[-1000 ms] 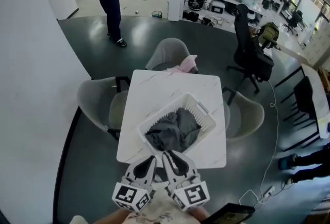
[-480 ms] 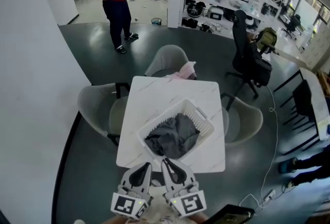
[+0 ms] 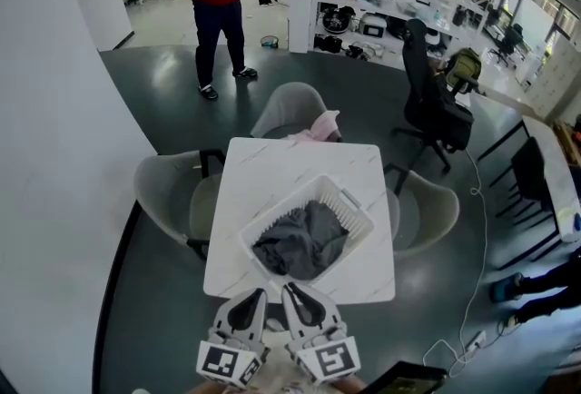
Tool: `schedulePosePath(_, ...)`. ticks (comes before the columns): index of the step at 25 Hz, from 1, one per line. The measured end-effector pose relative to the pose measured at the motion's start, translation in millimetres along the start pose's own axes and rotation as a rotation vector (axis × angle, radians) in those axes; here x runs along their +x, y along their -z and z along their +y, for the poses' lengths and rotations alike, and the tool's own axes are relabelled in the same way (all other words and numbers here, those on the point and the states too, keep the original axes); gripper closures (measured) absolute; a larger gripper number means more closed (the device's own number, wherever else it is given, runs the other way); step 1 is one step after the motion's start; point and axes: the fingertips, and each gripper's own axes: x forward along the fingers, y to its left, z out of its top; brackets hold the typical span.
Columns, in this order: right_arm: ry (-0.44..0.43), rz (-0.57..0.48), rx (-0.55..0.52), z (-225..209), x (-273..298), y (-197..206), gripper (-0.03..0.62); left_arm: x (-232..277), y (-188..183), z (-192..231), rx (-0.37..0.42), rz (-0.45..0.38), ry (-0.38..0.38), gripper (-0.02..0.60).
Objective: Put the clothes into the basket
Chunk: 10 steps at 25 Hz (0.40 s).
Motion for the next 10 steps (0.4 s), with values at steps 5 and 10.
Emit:
schedulePosePath(5, 0.009, 0.007, 0.016, 2.4, 0.0, 2.8, 0.565, -2.1, 4.0, 1.3, -0.007, 0.009, 0.002, 0.571)
schedulePosePath(10, 0.005, 0.015, 0.011, 6.6, 1.8, 4.2, 0.565, -6.0, 3.6, 4.3, -0.009, 0.004, -0.003, 0.571)
